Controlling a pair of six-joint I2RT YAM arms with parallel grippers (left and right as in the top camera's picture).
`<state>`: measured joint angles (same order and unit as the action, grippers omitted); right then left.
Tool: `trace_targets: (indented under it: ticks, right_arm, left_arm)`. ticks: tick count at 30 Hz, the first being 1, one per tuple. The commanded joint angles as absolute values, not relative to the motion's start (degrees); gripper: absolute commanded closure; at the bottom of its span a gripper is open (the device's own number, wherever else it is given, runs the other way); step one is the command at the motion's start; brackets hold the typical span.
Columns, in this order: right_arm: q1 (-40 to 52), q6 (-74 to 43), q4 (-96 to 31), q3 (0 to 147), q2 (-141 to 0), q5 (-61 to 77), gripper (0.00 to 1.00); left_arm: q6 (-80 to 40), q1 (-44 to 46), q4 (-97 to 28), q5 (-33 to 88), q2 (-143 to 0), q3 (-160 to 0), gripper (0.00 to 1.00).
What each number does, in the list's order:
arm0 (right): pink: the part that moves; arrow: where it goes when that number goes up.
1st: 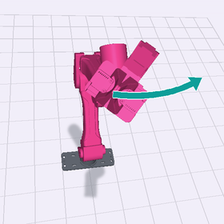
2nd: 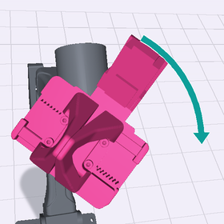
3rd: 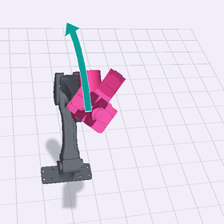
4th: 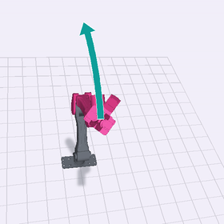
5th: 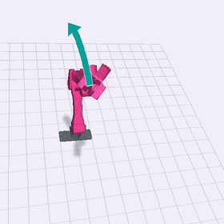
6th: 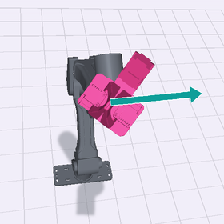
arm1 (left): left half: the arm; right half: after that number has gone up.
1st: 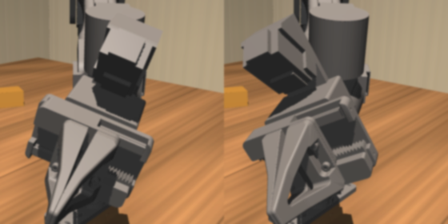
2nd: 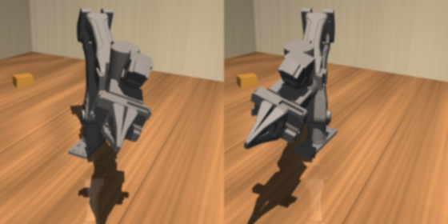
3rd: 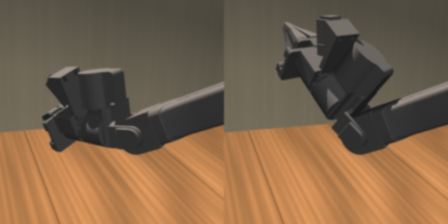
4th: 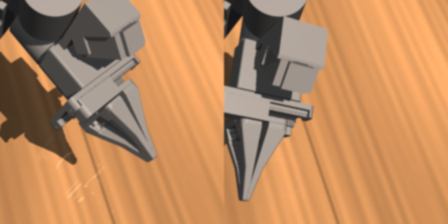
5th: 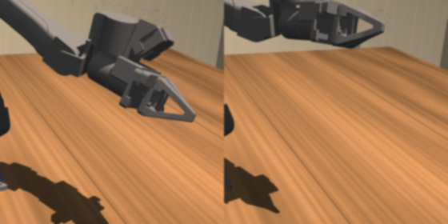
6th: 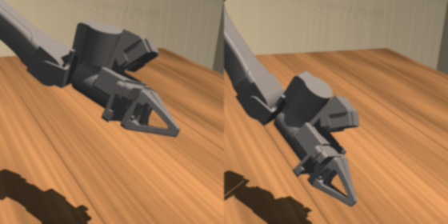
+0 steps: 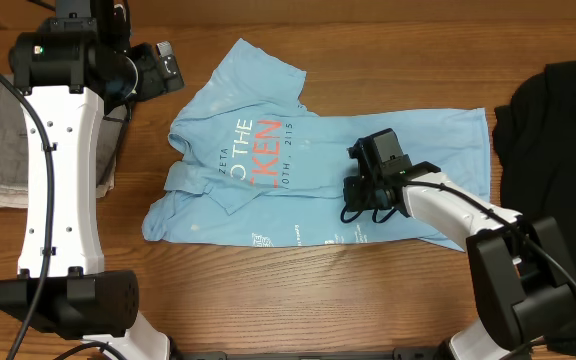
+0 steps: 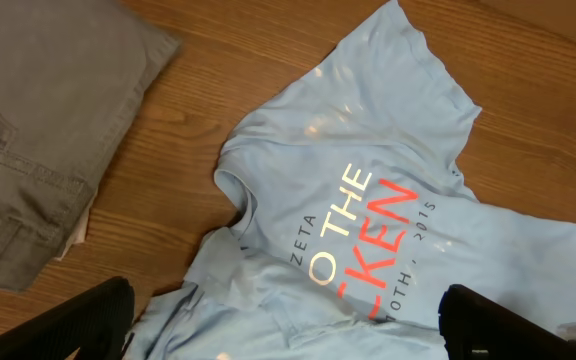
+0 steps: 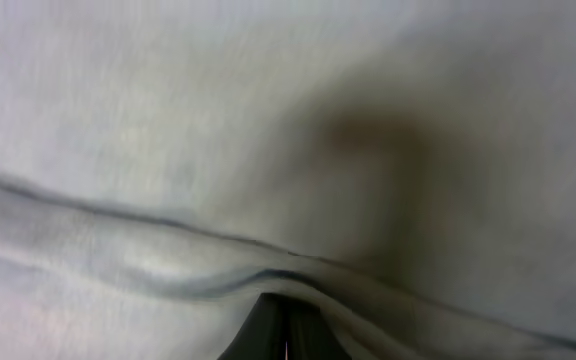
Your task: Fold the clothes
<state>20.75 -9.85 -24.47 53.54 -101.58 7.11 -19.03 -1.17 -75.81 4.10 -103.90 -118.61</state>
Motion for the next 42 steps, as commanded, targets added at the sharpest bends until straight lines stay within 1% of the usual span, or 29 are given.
trace_targets:
  ticks: [1, 5, 9, 10, 14, 16, 19, 22, 25, 26, 28, 30, 31, 39, 41, 42]
  right_arm:
    - [20.9, -10.7, -22.5, 52.9, -102.6, 0.1, 0.96]
    - [20.9, -12.3, -18.3, 52.9, -102.6, -2.5, 0.94]
    - [20.9, -12.7, -14.1, 52.9, -102.6, -2.5, 0.79]
    - [20.9, -12.7, -13.3, 52.9, -102.6, -2.5, 0.71]
    - [20.9, -12.7, -11.7, 53.9, -102.5, -2.5, 0.6]
    - [20.9, -12.6, -14.0, 56.6, -101.5, -1.3, 0.55]
    - [20.8, -12.8, -21.7, 62.5, -98.4, -1.3, 0.52]
    - [19.6, -16.8, -31.4, 69.0, -94.9, -2.0, 0.5]
    - [17.3, -19.0, -39.5, 72.6, -93.1, -2.3, 0.52]
    - [16.3, -19.9, -41.9, 72.9, -92.9, -2.3, 0.56]
    - [13.9, -21.1, -46.3, 72.9, -92.8, -2.3, 0.73]
    - [11.0, -21.3, -50.8, 72.7, -93.2, -2.3, 0.86]
    - [9.9, -21.3, -52.3, 72.6, -93.4, -2.3, 0.88]
    - [0.1, -21.8, -58.6, 68.6, -94.3, -2.5, 0.89]
    - [-3.2, -22.8, -59.5, 67.2, -94.3, -2.5, 0.89]
    - [-6.4, -22.8, -59.9, 65.8, -94.3, -2.5, 0.89]
  left_arm:
    - [-17.8, -1.5, -75.9, 4.3, -103.5, -119.3, 0.0]
    - [-17.8, -1.5, -75.9, 4.3, -103.5, -119.3, 0.0]
    - [-17.8, -1.5, -75.9, 4.3, -103.5, -119.3, 0.0]
    - [-17.8, -1.5, -75.9, 4.3, -103.5, -119.3, 0.0]
    - [-17.8, -1.5, -75.9, 4.3, -103.5, -119.3, 0.0]
    - [-17.8, -1.5, -75.9, 4.3, -103.5, -119.3, 0.0]
    - [-17.8, -1.5, -75.9, 4.3, -103.5, -119.3, 0.0]
    - [-17.8, -1.5, -75.9, 4.3, -103.5, -119.3, 0.0]
    - [-17.8, -1.5, -75.8, 4.3, -103.5, -119.3, 0.0]
    - [-17.8, -1.5, -75.9, 4.3, -103.5, -119.3, 0.0]
    - [-17.8, -1.5, -75.8, 4.3, -103.5, -119.3, 0.0]
    - [-17.8, -1.5, -75.9, 4.3, -103.5, -119.3, 0.0]
    - [-17.8, -1.5, -75.9, 4.3, -103.5, -119.3, 0.0]
    - [-17.8, -1.5, -75.8, 4.3, -103.5, -119.3, 0.0]
    - [-17.8, -1.5, -75.9, 4.3, -103.5, -119.3, 0.0]
    - [-17.8, -1.5, -75.9, 4.3, -103.5, -119.3, 0.0]
